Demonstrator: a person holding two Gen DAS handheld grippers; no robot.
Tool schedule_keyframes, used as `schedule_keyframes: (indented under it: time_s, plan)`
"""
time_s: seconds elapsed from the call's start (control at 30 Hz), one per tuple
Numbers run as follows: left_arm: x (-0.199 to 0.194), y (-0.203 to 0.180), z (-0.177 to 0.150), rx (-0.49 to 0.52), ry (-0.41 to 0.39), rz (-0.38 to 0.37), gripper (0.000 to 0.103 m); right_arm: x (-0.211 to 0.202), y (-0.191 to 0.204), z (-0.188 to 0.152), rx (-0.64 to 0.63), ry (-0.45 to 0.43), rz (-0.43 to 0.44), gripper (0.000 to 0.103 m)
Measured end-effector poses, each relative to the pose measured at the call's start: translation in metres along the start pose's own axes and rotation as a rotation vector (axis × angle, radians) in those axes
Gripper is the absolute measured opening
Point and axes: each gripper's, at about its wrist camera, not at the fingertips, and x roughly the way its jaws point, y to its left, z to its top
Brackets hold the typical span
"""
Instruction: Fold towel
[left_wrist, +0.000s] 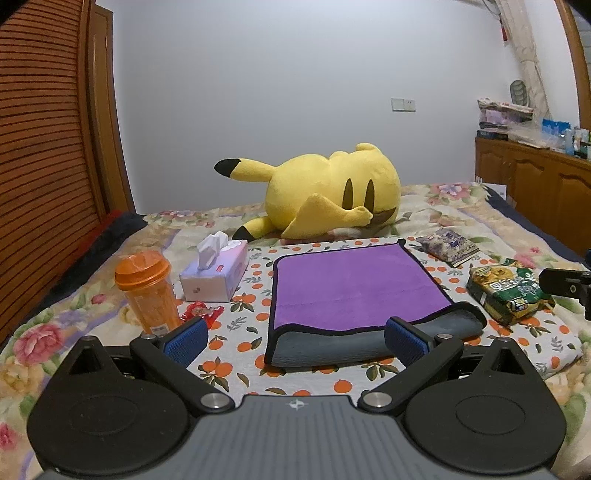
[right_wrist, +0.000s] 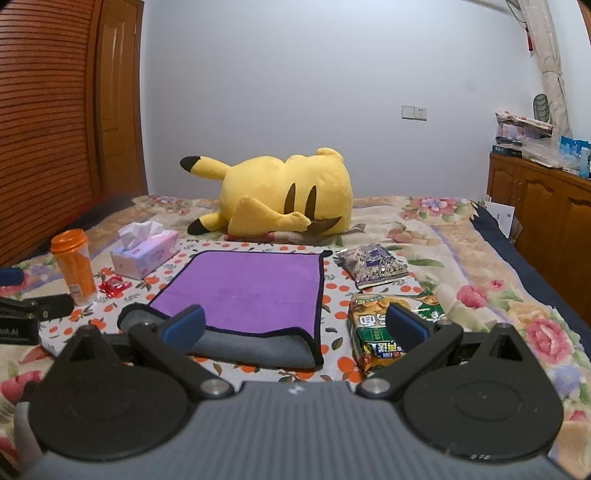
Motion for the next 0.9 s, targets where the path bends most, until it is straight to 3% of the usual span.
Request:
schedule_keyframes:
  time_s: [0.9]
  plan:
    - [0.061, 0.005, 0.009, 0.019, 0.061, 0.0, 0.103, 0.066, 0.001, 0.011, -0.049, 0.109, 0.075, 0.103]
